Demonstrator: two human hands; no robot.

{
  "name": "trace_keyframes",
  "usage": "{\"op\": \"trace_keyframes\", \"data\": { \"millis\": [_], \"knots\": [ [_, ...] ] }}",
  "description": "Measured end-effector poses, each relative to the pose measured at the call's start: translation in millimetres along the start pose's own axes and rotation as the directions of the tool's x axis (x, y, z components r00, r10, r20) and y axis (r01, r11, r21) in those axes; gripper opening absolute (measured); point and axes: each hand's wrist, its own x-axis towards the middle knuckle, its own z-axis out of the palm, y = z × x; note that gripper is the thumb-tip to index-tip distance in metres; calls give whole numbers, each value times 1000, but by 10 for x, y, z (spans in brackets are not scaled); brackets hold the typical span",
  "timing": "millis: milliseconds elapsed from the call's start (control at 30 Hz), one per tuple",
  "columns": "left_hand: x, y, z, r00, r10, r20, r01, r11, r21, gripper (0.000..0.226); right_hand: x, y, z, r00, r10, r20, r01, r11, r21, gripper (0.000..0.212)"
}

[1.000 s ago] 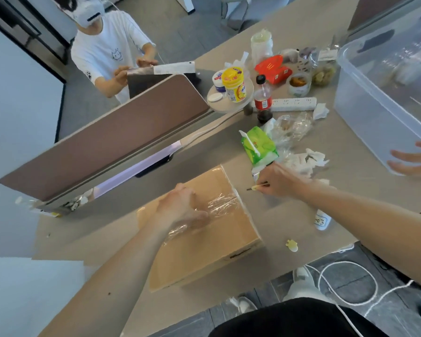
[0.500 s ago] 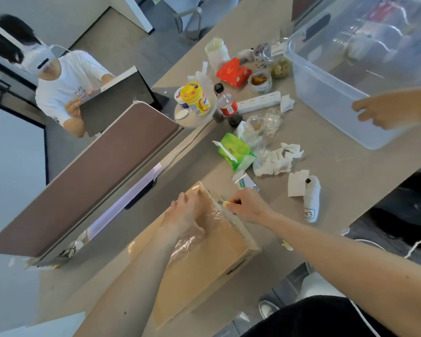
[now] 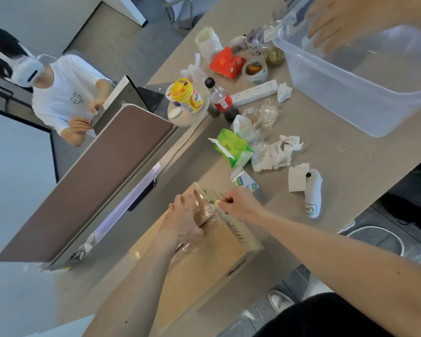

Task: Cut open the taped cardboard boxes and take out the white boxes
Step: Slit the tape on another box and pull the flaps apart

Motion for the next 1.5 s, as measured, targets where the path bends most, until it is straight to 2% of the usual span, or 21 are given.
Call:
{"op": "trace_keyframes", "data": {
  "millis": [167,300,400,667,900,1067,1167,1233,1367,1433,1500],
  "knots": [
    [-32,13,-27,999,-31,28,33,998,-49,110,-1,-122,-48,996,-19,88,23,999,-43,50],
    [-49,38,-57,998,-35,44,39,995,-95,124,-77,-50,-92,988,-4,153,17,996,-83,52],
    [-43,38,-50,998,-48,43,51,994,-97,126,-148,28,-98,986,-6,167,25,994,-111,53],
    [-37,51,10,999,-52,0,51,994,-101,125,-317,102,-138,983,-71,169,77,996,-33,59],
    [-59,77,0,998,-70,-4,69,991,-114,130,-516,135,-196,962,-52,267,68,996,-53,57],
    [-97,83,0,998,-69,-1,69,989,-134,132,-567,108,-300,974,-30,224,36,999,-21,52],
    [-134,46,39,996,-77,36,82,982,-171,123,-522,112,-401,998,9,66,-9,1000,5,52],
    [-150,-11,67,997,-70,21,73,975,-211,114,-480,95,-426,999,43,11,-44,998,42,51],
    [-248,-142,125,999,-18,-31,2,890,-456,98,-443,-20,-317,990,130,58,-138,975,172,39],
    [-309,-214,196,998,-14,-62,-24,822,-569,77,-457,-144,-250,987,141,79,-153,972,177,35],
    [-354,-259,280,993,-21,-113,-52,795,-604,54,-488,-297,-159,981,153,117,-175,962,210,30]
  ]
}}
